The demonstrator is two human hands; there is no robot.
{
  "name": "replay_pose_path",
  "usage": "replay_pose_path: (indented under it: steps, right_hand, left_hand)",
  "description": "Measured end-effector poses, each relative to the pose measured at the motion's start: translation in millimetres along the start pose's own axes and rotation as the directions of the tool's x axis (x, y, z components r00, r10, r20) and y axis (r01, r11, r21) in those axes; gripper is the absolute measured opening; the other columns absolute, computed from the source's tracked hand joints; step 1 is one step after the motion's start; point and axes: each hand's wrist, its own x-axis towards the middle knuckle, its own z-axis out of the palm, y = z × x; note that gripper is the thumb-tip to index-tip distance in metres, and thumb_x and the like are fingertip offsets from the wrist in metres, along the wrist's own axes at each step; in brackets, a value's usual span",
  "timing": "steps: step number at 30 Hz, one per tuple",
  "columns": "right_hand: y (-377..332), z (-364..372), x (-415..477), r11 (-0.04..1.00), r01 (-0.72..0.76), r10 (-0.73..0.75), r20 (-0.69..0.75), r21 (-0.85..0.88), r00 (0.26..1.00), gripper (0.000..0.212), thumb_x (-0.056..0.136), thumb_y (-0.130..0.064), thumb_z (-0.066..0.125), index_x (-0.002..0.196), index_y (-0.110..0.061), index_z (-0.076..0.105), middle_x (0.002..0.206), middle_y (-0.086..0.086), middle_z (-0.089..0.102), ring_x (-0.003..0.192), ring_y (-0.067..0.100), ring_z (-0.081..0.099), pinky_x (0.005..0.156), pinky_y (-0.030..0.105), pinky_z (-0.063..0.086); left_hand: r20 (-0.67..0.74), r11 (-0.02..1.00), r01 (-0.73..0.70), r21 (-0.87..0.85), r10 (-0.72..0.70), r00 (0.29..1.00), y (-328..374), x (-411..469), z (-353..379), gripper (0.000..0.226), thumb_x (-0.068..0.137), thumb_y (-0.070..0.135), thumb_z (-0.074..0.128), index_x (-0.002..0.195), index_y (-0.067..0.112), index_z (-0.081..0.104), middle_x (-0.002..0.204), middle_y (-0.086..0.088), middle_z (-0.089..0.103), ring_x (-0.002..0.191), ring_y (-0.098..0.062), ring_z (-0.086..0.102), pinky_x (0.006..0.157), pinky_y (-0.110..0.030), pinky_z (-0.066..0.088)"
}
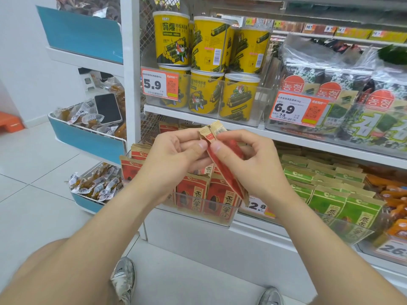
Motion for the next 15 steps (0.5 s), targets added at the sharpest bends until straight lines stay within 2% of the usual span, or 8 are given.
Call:
replay_pose_path:
  steps: [2,4,7,9,12,15]
  right_hand:
    - [3.7,3.2,-1.4,0.996,0.031,-0.032,-0.010,-0.081,0.999,0.031,0.087,-0.041,0.089,0.115,-0.029,0.080,0.096,-0.013,0.082,0.090,0.008,0.079,0.083,0.033,0.063]
    - [6.0,7.2,-1.9,0.994,0.048,-0.052,-0.042,-0.096,0.998,0.029,0.088,-0.040,0.088,0.115,-0.030,0.081,0.099,-0.016,0.081,0.093,0.007,0.078,0.087,0.036,0.064]
    - [3.3,12.3,-2.3,0.999,0.008,-0.006,-0.064,0.044,0.998,0.010,0.099,-0.025,0.076,0.105,-0.022,0.083,0.089,-0.011,0.081,0.082,0.003,0.076,0.074,0.025,0.059]
    - [-0.8,15.5,-2.8,0.986,-0.046,0.058,-0.070,0.159,0.996,0.016,0.103,-0.016,0.068,0.096,-0.015,0.082,0.078,-0.004,0.078,0.069,0.005,0.069,0.063,0.020,0.052]
    - [-4.4,17.5,-2.2,0.941,-0.175,0.189,-0.023,0.289,0.982,0.017,0.104,-0.013,0.064,0.093,-0.014,0.077,0.076,0.002,0.072,0.066,0.015,0.063,0.061,0.029,0.049]
    - [-7.4,16.6,-1.7,0.879,-0.276,0.286,0.033,0.388,0.958,0.016,0.104,-0.014,0.062,0.091,-0.014,0.072,0.075,0.006,0.066,0.064,0.020,0.058,0.061,0.032,0.046]
  left_hand:
    - [-0.068,1.000,0.001,-0.024,-0.002,0.998,-0.3,-0.2,0.7,0.023,0.105,-0.002,0.060,0.117,0.010,0.075,0.110,-0.016,0.081,0.108,-0.028,0.079,0.088,-0.031,0.065]
    - [-0.126,0.998,0.016,-0.060,-0.024,0.992,-0.8,0.8,-0.3,0.020,0.101,-0.002,0.065,0.118,0.003,0.074,0.109,-0.020,0.081,0.104,-0.030,0.080,0.087,-0.034,0.066]
    - [-0.160,0.995,0.046,-0.084,-0.059,0.985,0.5,1.5,0.5,0.023,0.094,0.002,0.074,0.117,-0.003,0.075,0.106,-0.023,0.080,0.098,-0.032,0.081,0.080,-0.031,0.066]
    - [-0.177,0.997,0.059,-0.057,-0.069,0.982,1.1,1.3,2.0,0.019,0.092,0.004,0.078,0.111,-0.001,0.077,0.102,-0.023,0.081,0.092,-0.031,0.082,0.074,-0.028,0.065]
    - [-0.208,0.996,0.076,-0.038,-0.082,0.975,-0.9,2.2,5.1,0.015,0.092,0.003,0.079,0.106,0.000,0.077,0.097,-0.021,0.081,0.086,-0.027,0.082,0.069,-0.026,0.064]
    - [-0.211,0.996,0.088,-0.028,-0.092,0.973,-1.1,2.5,7.1,0.019,0.093,0.004,0.079,0.111,0.000,0.076,0.099,-0.020,0.082,0.089,-0.027,0.082,0.069,-0.024,0.063]
